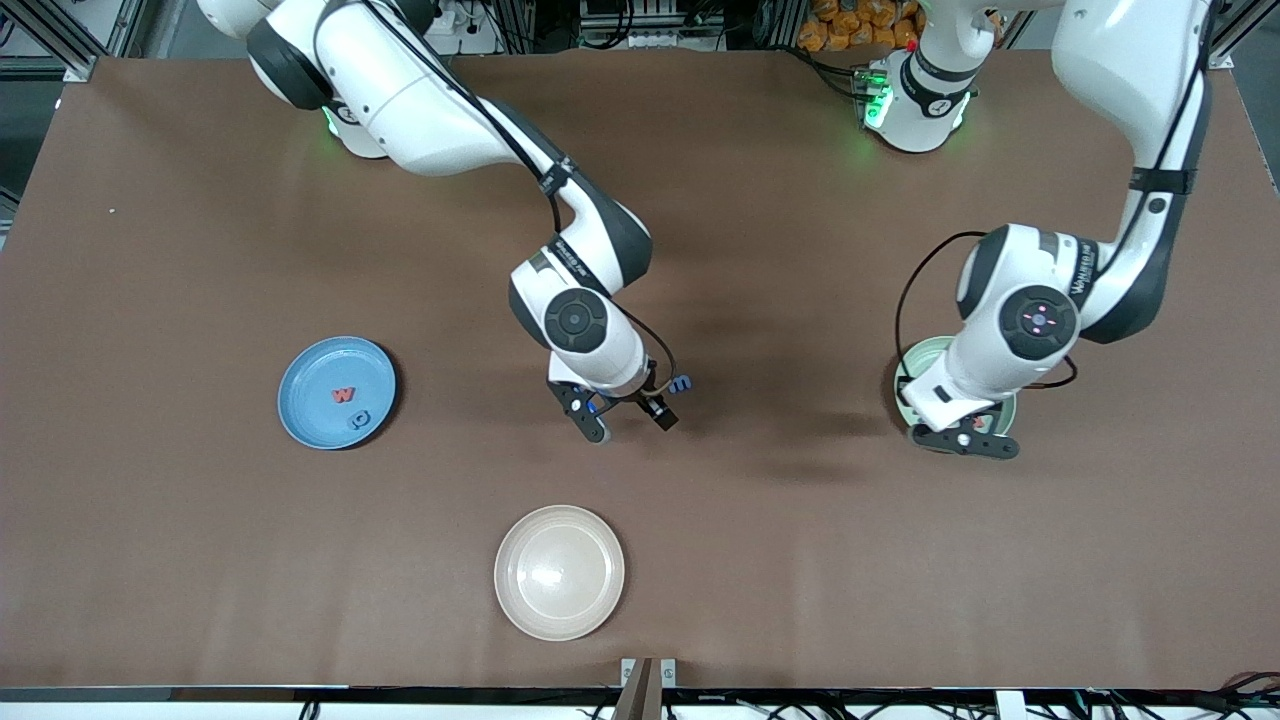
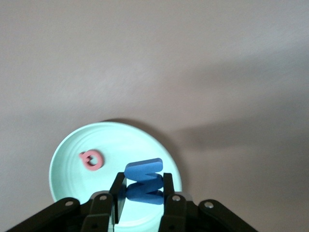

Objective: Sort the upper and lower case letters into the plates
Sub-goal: 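Drop the blue M on the green plate while the right gripper reaches blue e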

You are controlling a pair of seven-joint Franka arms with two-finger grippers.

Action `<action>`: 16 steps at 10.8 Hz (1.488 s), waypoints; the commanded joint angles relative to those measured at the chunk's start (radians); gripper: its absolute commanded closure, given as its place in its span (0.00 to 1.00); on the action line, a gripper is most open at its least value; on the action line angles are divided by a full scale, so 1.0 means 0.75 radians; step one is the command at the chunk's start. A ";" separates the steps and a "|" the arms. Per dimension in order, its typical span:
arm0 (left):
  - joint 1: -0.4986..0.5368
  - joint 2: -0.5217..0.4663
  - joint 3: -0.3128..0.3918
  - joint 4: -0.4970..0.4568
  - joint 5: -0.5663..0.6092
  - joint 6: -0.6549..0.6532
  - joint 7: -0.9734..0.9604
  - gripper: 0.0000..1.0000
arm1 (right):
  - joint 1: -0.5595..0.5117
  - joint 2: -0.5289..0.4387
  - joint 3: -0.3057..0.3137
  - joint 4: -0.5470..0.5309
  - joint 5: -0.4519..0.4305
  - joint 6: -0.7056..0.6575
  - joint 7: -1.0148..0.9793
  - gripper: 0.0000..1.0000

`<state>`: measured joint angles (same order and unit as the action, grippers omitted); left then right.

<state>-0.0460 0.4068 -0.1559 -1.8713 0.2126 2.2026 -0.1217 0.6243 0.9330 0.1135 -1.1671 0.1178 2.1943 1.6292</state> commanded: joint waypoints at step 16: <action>-0.215 -0.199 -0.025 -0.143 -0.230 -0.016 0.007 0.00 | 0.172 0.194 -0.084 0.122 0.005 0.069 0.311 0.18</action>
<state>-0.2102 0.2964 -0.1525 -1.9444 0.0733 2.1973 -0.1116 0.7377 1.0551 0.0650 -1.1124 0.1177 2.2472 1.8507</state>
